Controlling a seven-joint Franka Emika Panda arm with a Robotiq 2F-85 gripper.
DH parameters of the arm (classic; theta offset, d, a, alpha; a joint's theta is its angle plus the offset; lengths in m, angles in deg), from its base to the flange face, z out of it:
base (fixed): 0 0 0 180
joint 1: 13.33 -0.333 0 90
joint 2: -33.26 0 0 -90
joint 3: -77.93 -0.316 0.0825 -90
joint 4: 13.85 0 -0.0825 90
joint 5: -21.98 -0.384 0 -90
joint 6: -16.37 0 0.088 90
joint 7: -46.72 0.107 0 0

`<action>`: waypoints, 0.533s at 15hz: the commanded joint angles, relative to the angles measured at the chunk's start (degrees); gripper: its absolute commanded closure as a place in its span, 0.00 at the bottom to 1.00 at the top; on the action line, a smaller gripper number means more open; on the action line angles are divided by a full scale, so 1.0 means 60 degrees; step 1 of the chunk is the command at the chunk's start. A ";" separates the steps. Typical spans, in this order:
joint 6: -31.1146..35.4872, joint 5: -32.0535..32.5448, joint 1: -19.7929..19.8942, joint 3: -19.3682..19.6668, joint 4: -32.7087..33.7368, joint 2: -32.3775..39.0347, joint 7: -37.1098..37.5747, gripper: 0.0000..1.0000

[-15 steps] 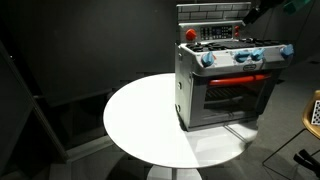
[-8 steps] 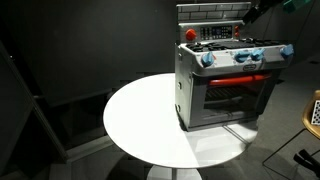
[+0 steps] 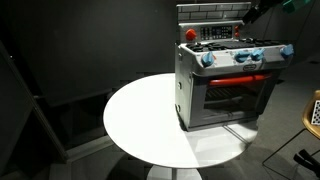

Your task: Press the top orange button on the microwave oven controlling panel of the stove

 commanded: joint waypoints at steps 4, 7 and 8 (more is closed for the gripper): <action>0.0323 0.0484 0.0179 -0.0085 0.0254 0.0282 0.0336 0.00; 0.0543 0.0673 0.0200 -0.0070 0.0324 0.0403 0.0354 0.00; 0.0599 0.0743 0.0211 -0.0061 0.0356 0.0447 0.0372 0.00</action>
